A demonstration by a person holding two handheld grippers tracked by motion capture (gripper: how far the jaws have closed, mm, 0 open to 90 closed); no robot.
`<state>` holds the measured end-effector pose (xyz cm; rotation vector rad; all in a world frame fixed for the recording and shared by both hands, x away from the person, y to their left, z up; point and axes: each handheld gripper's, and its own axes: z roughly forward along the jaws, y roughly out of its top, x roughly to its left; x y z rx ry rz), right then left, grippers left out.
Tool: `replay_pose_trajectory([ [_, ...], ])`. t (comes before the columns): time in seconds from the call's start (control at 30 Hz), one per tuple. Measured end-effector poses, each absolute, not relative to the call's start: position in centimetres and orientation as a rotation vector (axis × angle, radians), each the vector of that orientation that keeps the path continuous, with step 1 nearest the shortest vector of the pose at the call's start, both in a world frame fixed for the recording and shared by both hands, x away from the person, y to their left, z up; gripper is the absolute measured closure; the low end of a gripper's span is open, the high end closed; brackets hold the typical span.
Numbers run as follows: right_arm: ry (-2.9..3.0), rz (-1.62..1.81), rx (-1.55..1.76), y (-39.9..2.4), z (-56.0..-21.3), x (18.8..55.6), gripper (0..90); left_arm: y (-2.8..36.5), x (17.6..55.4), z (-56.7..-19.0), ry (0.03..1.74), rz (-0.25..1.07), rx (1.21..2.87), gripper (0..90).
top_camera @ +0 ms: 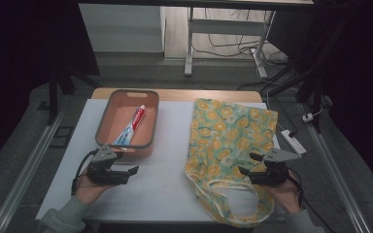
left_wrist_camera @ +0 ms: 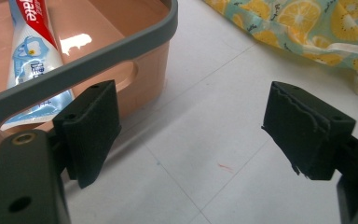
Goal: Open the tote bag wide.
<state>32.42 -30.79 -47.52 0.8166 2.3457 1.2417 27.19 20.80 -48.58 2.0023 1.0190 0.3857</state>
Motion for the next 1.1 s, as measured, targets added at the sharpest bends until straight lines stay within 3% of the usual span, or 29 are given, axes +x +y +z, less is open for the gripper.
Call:
replay_pose_trajectory([
  [0.73, 2.319, 1.194, 0.829, -30.6, -45.5, 32.3, 30.1, 19.1, 26.0, -47.2, 0.862, 0.441, 2.039, 21.7],
  [0.9, 2.309, 1.211, 0.830, -30.8, -45.3, 32.0, 30.4, 16.1, 26.3, -46.1, 0.768, 0.462, 2.112, 21.7],
  [1.1, 2.306, 1.225, 0.819, -31.0, -45.3, 32.0, 30.5, 10.2, 28.7, -45.5, 0.595, 0.363, 2.198, 21.6],
])
